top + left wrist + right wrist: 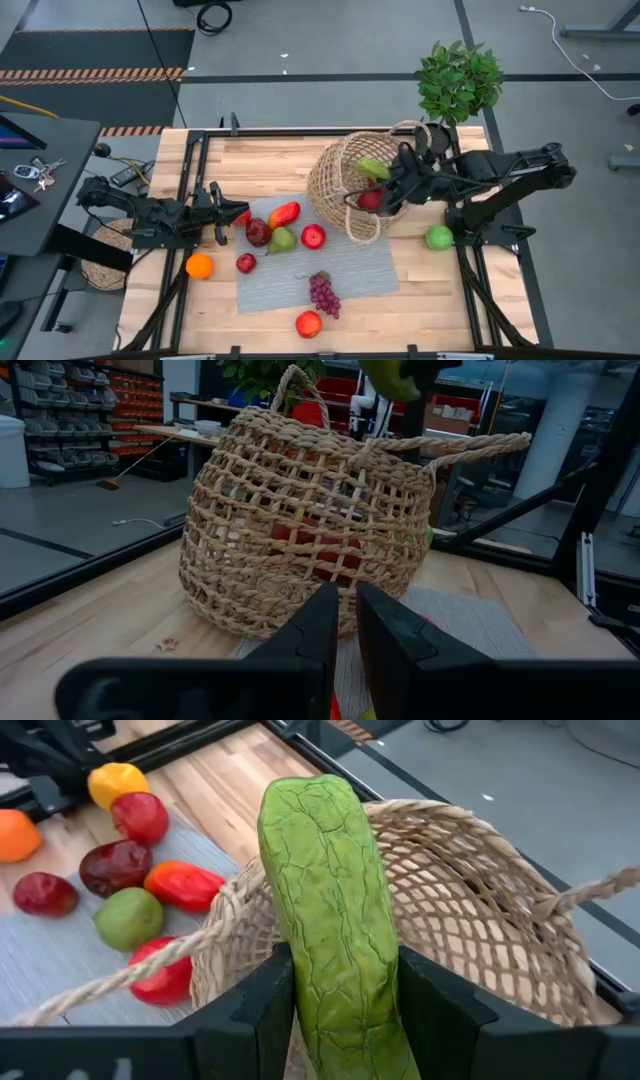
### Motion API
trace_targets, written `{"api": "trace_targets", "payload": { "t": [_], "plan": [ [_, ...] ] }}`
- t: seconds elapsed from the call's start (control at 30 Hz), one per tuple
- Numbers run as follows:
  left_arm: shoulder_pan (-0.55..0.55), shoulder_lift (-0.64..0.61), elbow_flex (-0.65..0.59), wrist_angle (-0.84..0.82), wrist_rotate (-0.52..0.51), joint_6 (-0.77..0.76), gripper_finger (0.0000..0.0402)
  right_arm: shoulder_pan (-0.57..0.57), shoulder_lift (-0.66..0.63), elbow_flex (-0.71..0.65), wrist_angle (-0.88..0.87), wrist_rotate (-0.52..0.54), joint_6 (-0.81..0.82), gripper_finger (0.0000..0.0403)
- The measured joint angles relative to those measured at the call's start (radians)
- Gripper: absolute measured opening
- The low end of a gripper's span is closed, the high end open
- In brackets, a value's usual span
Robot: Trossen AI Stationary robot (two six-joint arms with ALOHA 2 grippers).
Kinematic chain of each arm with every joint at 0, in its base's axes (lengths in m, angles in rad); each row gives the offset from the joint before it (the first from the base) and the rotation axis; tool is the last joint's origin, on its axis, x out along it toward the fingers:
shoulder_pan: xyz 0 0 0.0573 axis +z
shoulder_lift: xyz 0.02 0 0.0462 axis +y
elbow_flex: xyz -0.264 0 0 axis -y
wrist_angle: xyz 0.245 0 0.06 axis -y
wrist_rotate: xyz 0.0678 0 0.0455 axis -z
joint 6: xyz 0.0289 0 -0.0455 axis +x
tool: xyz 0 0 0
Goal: Build produce basket
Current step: Put the cucumber into the brown basket
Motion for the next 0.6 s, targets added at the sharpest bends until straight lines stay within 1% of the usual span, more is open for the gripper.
{"api": "trace_targets", "payload": {
  "t": [0.13, 0.27, 0.33, 0.43, 0.5, 0.6],
  "plan": [
    [0.000, 0.000, 0.000, 0.000, 0.000, 0.000, 0.0048, -0.053, -0.082, -0.114, 0.093, -0.029, -0.079, 0.0167],
    [0.000, 0.000, 0.000, 0.000, 0.000, 0.000, 0.0048, -0.123, -0.133, -0.196, 0.212, -0.067, -0.230, 0.0167],
    [0.000, 0.000, 0.000, 0.000, 0.000, 0.000, 0.0048, -0.170, -0.144, -0.226, 0.274, -0.122, -0.318, 0.0167],
    [0.000, 0.000, 0.000, 0.000, 0.000, 0.000, 0.0048, -0.246, -0.140, -0.253, 0.341, -0.242, -0.426, 0.0167],
    [0.000, 0.000, 0.000, 0.000, 0.000, 0.000, 0.0048, -0.291, -0.132, -0.261, 0.349, -0.325, -0.470, 0.0167],
    [0.000, 0.000, 0.000, 0.000, 0.000, 0.000, 0.0048, -0.352, -0.117, -0.265, 0.346, -0.419, -0.519, 0.0167]
  ]
}}
